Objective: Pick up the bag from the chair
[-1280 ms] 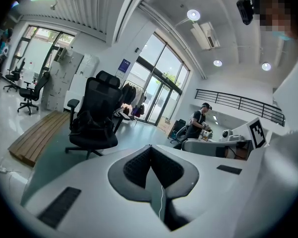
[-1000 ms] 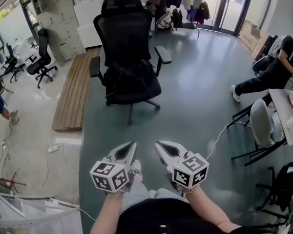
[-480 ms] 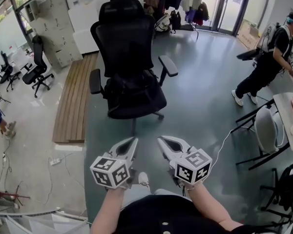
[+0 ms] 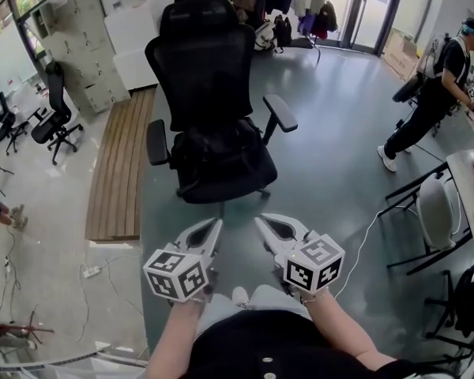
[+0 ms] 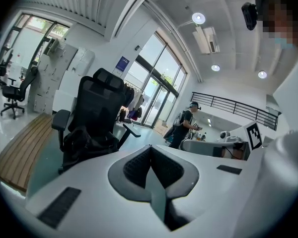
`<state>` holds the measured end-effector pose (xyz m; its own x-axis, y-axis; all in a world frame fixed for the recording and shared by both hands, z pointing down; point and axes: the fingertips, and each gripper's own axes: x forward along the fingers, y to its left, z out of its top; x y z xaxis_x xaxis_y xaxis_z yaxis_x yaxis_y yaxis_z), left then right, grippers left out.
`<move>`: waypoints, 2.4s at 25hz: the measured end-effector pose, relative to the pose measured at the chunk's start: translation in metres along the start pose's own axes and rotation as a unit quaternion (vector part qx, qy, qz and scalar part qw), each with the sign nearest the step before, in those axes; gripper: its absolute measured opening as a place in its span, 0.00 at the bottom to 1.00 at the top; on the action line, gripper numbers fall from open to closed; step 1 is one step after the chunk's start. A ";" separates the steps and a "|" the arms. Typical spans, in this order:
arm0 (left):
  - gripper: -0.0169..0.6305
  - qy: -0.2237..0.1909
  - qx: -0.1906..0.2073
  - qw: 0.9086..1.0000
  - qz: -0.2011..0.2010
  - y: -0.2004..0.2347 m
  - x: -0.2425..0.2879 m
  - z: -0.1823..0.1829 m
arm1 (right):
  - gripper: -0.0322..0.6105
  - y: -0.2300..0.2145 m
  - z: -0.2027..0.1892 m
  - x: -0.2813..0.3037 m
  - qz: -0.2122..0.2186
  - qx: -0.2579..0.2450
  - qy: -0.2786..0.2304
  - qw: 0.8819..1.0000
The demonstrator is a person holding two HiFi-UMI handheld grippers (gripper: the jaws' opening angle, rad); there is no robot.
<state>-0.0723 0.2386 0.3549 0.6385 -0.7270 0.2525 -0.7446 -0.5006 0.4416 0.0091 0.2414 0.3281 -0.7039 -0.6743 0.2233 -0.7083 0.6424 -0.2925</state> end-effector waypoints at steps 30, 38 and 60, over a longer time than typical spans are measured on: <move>0.05 -0.002 -0.034 0.999 0.031 0.102 0.092 0.042 | 0.05 -0.104 0.029 0.109 -0.008 0.013 0.020 1.000; 0.05 -0.018 -0.035 0.998 0.053 0.143 0.153 0.094 | 0.05 -0.162 0.077 0.172 0.016 -0.002 0.021 1.000; 0.05 -0.041 -0.062 0.993 0.092 0.199 0.302 0.163 | 0.05 -0.288 0.118 0.261 0.083 -0.003 0.056 0.995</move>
<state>-0.0595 -0.1568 0.3783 0.4729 -0.8387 0.2699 -0.8136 -0.2980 0.4993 0.0358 -0.1631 0.3611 -0.8124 -0.5143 0.2748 -0.5820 0.7442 -0.3278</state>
